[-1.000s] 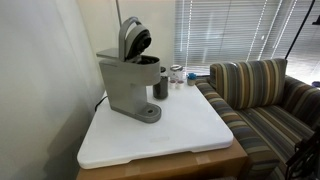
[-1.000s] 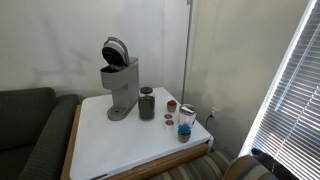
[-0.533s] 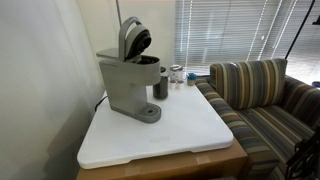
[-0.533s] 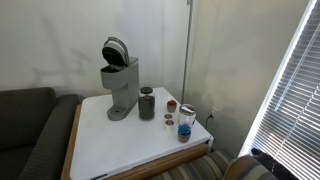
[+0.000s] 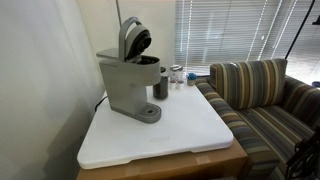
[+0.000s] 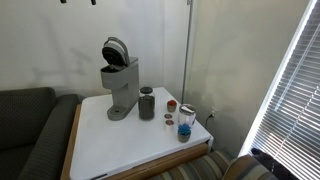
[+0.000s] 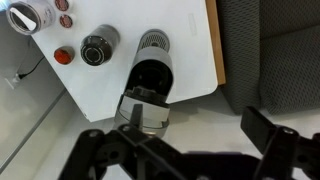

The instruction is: Close the coffee machine chamber

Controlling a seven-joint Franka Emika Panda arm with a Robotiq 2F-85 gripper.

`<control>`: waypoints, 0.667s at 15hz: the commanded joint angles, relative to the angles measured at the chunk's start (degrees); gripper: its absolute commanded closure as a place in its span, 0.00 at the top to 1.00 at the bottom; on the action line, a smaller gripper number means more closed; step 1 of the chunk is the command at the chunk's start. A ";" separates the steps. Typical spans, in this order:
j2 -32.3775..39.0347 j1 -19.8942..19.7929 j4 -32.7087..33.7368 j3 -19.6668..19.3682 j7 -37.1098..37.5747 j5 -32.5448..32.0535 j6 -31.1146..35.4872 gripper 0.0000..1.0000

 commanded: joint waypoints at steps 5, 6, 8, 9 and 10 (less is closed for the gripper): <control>4.82 -2.80 4.64 3.18 6.46 -0.70 -0.55 1.00; 5.67 -2.74 5.53 3.21 10.58 -0.91 -0.96 1.00; 7.93 -2.43 7.72 3.59 17.39 -0.30 -0.17 1.00; 8.70 -2.44 8.33 3.77 19.36 0.14 0.44 1.00; 9.42 -2.55 8.79 3.93 21.17 0.74 1.35 1.00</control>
